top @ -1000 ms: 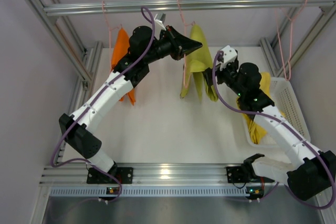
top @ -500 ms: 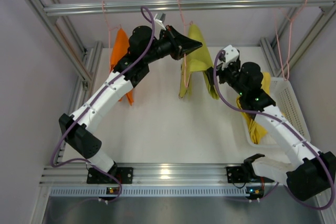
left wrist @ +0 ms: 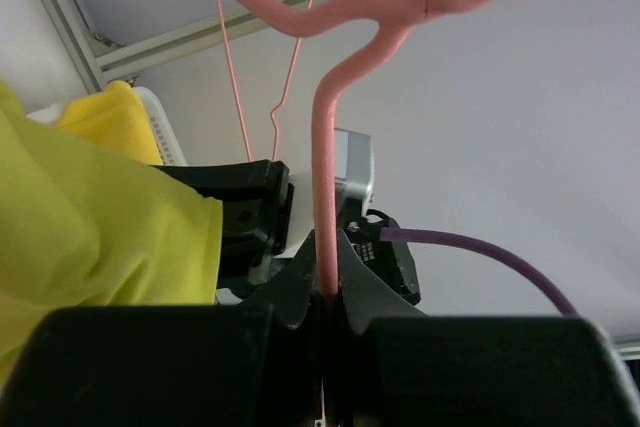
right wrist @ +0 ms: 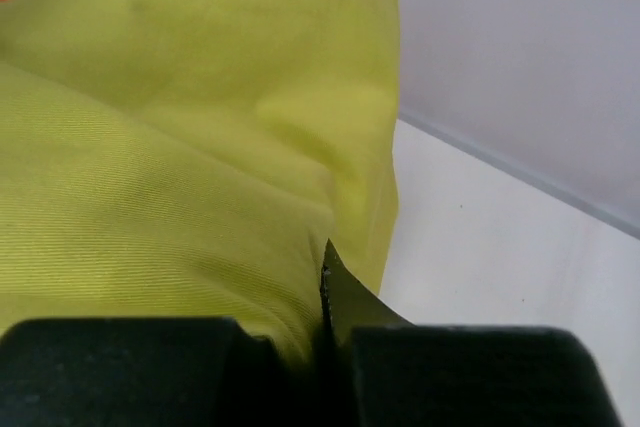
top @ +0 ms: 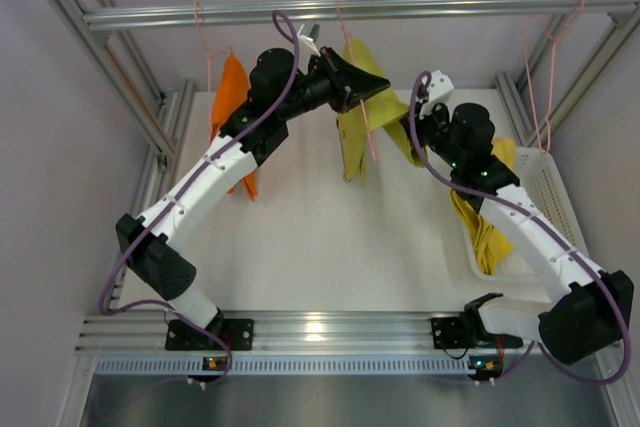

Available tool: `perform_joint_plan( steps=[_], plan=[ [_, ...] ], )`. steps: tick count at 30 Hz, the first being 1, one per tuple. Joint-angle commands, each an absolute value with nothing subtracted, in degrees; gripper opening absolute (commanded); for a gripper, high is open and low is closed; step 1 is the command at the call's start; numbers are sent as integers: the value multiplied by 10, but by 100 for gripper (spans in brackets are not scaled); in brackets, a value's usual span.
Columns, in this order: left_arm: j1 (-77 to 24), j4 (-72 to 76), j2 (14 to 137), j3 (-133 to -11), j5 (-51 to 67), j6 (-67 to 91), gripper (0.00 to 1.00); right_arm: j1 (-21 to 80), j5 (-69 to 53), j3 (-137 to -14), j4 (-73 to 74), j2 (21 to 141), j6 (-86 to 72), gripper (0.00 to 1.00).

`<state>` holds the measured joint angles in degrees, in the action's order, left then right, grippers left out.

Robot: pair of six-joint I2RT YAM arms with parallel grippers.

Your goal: Remove the trousers from the hanger

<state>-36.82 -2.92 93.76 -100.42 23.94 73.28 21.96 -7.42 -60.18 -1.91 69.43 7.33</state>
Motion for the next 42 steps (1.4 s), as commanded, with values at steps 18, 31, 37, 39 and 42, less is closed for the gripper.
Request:
perform_joint_plan(
  steps=[18,31,37,39,42],
  plan=[
    [-398,45,823,-823,262,592,0,202,-69,-1004,77,533,-37,0],
    [-417,20,831,-769,241,569,0,202,-11,-1212,6,566,100,0],
    [-418,16,829,-765,241,559,0,201,43,-1252,-30,556,226,0],
    [-418,16,829,-768,242,556,0,200,72,-1250,-26,542,269,0],
    [-418,14,834,-778,245,554,0,198,137,-1240,21,514,344,0]
  ],
)
